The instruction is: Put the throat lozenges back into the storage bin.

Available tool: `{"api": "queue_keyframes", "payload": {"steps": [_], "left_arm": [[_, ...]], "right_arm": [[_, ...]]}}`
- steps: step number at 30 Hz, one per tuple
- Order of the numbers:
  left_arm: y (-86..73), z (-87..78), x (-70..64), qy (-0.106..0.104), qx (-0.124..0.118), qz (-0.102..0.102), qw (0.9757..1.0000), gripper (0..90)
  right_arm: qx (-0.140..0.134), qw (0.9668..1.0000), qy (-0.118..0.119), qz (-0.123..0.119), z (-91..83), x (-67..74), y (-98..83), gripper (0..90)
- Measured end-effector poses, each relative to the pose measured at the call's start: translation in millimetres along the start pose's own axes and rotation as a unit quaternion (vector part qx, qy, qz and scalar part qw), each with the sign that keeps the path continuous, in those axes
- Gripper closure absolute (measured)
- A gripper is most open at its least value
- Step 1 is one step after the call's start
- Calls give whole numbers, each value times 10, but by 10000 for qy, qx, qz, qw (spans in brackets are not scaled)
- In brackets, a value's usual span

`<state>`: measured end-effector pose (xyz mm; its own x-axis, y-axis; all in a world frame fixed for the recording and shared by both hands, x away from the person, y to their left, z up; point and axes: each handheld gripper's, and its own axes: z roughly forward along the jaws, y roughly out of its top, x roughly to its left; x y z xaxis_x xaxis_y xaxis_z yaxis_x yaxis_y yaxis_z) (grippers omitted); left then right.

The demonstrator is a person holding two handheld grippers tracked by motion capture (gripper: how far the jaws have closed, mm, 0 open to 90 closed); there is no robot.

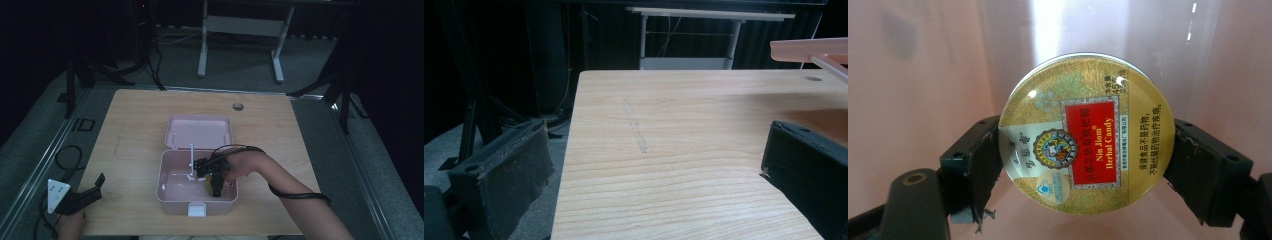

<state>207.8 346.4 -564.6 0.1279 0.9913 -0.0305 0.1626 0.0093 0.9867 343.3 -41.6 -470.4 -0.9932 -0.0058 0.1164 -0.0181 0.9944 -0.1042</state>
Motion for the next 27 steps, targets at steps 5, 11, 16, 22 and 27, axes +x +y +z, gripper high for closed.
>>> {"api": "queue_keyframes", "payload": {"steps": [5, 11, 16, 22, 27], "left_arm": [[0, 1, -3, 0, 1, 9, 10000, 3], [1, 1, 0, -4, 8, 7, 10000, 3], [1, 1, 0, -9, 8, 9, 10000, 3], [0, 2, -2, -4, 4, 7, 10000, 3], [1, 2, -1, -6, 15, 15, 10000, 3]], "right_arm": [[4, 10000, -43, 1, 87, -17, 9, 201], [76, 9999, -66, -46, 181, -30, 17, 200], [40, 10000, -57, -56, 201, -42, 10, 195], [-50, 10000, -46, -40, 162, -41, 5, 148], [-323, 9994, -113, -74, 1, -6, -37, 134]]}}
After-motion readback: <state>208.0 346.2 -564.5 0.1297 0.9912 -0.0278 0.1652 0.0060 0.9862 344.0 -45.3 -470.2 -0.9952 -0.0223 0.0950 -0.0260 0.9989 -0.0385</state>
